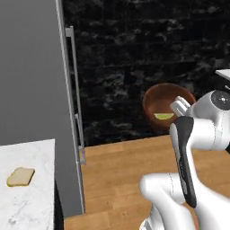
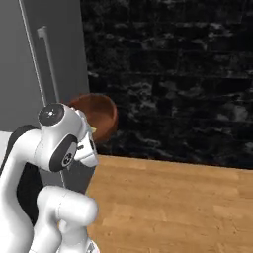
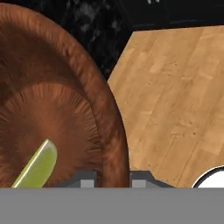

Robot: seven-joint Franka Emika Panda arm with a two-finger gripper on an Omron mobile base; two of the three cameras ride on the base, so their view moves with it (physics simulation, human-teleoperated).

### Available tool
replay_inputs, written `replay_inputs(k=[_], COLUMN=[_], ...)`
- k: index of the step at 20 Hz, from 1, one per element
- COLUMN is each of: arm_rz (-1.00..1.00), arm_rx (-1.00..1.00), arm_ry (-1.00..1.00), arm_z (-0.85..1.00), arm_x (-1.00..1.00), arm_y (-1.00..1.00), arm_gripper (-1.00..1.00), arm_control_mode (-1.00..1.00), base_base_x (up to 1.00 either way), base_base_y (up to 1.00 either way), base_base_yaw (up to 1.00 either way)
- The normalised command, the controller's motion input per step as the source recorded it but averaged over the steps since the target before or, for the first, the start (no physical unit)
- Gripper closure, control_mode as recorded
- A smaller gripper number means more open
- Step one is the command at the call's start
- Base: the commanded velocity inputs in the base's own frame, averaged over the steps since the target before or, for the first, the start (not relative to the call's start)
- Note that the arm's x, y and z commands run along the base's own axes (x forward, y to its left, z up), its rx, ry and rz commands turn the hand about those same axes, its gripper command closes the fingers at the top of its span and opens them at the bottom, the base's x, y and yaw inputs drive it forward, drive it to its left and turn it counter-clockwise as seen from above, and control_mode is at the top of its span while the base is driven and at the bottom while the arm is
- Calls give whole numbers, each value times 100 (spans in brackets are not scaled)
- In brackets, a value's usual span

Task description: Pick the lemon wedge from the sink and place it in the bowl. Then pick the bowl and place it in the microwave. Then close the microwave door and press the start button.

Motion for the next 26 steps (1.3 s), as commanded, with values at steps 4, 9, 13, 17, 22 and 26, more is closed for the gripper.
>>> replay_inputs(k=[4, 9, 13, 17, 22, 26], arm_rz=[0, 0, 0, 0, 0, 0], arm_rx=[0, 0, 0, 0, 0, 0], arm_ry=[0, 0, 0, 0, 0, 0], arm_z=[0, 0, 0, 0, 0, 0], arm_x=[0, 0, 0, 0, 0, 0], arm_y=[0, 0, 0, 0, 0, 0], arm_gripper=[100, 100, 100, 100, 100, 100], arm_control_mode=[100, 100, 100, 100, 100, 100], base_base_x=[0, 0, 0, 0, 1, 4], base_base_y=[0, 0, 0, -23, -52, -71], base_base_yaw=[-100, -100, -100, -91, -76, -64])
